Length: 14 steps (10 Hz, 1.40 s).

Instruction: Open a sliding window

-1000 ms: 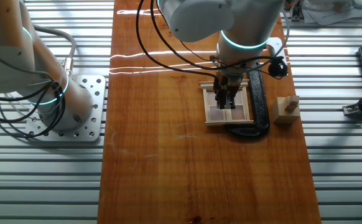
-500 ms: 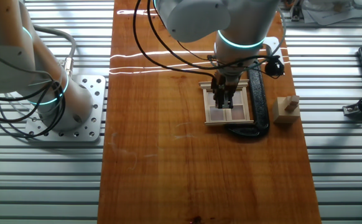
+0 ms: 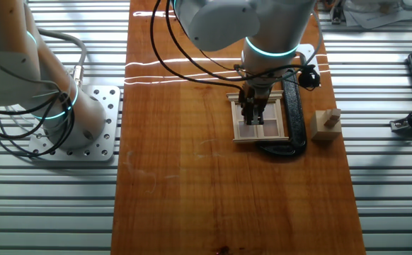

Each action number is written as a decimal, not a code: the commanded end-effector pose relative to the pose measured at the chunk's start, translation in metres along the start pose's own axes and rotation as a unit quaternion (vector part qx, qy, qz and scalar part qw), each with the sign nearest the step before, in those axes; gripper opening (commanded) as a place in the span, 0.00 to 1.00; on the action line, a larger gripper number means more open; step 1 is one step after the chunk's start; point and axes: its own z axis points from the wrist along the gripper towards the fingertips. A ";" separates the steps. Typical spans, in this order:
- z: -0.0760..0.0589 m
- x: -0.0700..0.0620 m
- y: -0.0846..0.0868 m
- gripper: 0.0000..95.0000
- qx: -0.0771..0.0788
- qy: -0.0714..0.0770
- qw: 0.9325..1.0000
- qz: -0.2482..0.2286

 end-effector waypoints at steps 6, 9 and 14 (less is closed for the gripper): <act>0.001 0.000 -0.001 0.00 0.022 0.000 1.000 0.000; 0.002 0.000 -0.001 0.00 0.022 0.000 1.000 0.000; 0.004 0.002 0.000 0.00 0.021 0.001 1.000 0.000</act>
